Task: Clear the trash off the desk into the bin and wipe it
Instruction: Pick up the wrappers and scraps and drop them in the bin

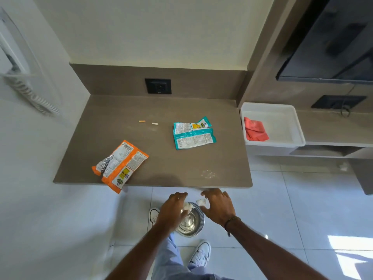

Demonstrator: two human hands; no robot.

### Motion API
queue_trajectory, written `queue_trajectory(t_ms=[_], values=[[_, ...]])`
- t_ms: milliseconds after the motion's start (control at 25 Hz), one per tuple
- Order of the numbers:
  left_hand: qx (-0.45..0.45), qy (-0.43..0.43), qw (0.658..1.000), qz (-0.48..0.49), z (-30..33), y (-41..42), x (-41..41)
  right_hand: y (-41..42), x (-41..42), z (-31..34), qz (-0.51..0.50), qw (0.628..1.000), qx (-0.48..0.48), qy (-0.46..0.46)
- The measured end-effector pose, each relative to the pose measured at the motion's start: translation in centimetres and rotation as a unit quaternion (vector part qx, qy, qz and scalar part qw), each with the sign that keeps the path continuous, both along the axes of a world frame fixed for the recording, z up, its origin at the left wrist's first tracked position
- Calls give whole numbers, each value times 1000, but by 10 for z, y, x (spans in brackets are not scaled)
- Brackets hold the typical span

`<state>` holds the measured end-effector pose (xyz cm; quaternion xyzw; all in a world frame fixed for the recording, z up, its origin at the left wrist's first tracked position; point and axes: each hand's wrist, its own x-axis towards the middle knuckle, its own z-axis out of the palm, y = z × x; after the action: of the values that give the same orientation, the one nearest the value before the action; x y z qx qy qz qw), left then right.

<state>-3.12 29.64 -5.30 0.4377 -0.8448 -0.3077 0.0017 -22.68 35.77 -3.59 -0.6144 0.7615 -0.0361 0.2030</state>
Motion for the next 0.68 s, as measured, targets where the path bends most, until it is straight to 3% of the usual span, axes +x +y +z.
queue_trajectory(t_ms=[280, 400, 520, 600, 680], values=[[-84, 89, 986, 111, 25, -34, 45, -29, 9, 20, -20, 996, -77, -47], [-137, 82, 974, 162, 42, -80, 80, -69, 39, 31, -50, 983, -78, -158], [-167, 10, 960, 225, 45, -140, 121, -125, 86, 30, -152, 947, -8, -284], [-130, -51, 954, 265, 45, -177, 141, -160, 120, 27, -217, 908, 57, -354], [-26, -72, 950, 303, 37, -210, 154, -193, 150, 18, -263, 874, 118, -391]])
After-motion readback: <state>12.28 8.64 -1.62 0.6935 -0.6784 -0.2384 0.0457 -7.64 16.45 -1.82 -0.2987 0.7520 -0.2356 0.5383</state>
